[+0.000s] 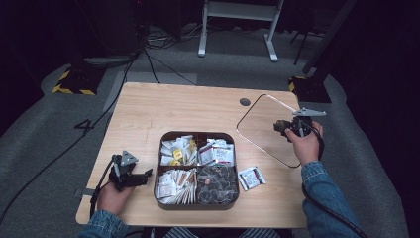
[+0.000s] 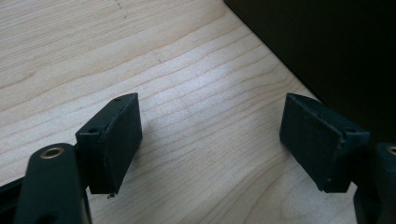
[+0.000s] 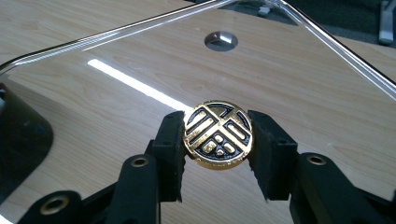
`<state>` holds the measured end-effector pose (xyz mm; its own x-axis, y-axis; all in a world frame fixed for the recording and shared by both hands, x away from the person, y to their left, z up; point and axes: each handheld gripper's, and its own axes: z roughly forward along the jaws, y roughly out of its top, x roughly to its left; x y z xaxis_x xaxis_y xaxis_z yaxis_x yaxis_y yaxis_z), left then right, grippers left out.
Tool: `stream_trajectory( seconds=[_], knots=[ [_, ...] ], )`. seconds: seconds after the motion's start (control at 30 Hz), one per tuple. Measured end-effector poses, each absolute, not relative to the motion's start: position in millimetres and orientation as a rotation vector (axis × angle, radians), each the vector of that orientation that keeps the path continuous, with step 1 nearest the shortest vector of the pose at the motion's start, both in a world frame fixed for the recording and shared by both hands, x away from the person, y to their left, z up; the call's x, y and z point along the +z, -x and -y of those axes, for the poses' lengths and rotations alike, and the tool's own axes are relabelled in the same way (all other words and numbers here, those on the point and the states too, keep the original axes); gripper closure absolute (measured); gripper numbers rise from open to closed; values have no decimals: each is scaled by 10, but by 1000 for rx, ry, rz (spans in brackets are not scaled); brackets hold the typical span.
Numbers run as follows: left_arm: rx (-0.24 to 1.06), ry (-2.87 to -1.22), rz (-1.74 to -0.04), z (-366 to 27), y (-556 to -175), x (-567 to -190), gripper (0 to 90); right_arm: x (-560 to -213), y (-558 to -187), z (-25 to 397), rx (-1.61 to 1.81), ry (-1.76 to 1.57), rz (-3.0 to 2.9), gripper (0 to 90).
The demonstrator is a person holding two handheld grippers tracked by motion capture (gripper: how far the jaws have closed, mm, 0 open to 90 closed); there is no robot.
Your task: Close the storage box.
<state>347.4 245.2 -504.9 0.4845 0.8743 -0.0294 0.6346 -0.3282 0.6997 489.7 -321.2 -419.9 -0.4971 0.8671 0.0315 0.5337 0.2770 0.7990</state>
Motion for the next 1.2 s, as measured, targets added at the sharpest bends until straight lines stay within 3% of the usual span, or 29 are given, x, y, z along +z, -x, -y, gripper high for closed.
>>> stream_trajectory(
  seconds=[1.2],
  knots=[
    [481, -2072, -1255, -2442, -3472, -5049, 215, -3571, -4387, 1970, 1248, -854, -2419, 589]
  ],
)
